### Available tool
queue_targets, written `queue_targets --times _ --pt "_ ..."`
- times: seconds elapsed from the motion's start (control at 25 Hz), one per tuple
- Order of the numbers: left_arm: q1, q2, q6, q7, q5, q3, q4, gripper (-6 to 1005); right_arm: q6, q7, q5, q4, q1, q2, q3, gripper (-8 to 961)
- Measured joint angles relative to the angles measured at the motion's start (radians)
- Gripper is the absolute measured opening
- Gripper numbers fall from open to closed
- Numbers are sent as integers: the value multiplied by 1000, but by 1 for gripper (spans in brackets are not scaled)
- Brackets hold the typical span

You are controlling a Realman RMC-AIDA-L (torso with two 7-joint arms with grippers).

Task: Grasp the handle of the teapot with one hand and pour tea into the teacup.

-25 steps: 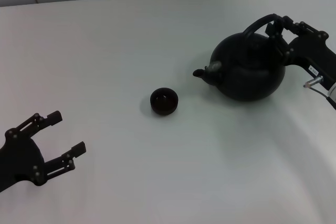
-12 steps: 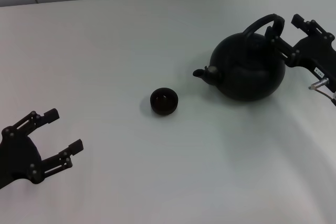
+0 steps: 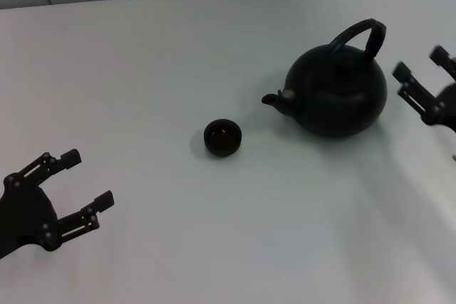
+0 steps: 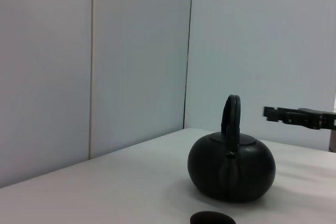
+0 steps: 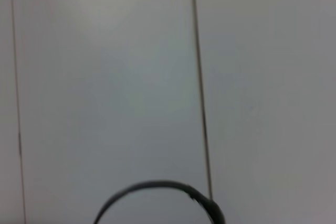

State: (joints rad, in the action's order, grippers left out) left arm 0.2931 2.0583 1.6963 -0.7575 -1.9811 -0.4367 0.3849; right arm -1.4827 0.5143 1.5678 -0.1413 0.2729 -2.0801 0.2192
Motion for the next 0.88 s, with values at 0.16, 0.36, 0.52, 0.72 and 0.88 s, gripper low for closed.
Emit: queue_targets --times 0.16,0.36,0.52,0.72,0.88 --pt "1 0 -3 0 -4 -3 -4 864 -12 0 -8 2 -39 -1 -9 736" --pt "12 -2 11 3 -7 -15 1 864 -126 77 22 -62 -73 13 16 736" --pt "51 -37 11 -46 -10 -79 5 864 -276 363 252 -286 -75 66 54 736" --pt "92 -55 16 -121 -22 -159 50 864 -379 549 527 -407 -3 125 55 736" --pt "109 -56 18 -180 -38 -208 97 864 -408 596 632 -480 28 128 55 736"
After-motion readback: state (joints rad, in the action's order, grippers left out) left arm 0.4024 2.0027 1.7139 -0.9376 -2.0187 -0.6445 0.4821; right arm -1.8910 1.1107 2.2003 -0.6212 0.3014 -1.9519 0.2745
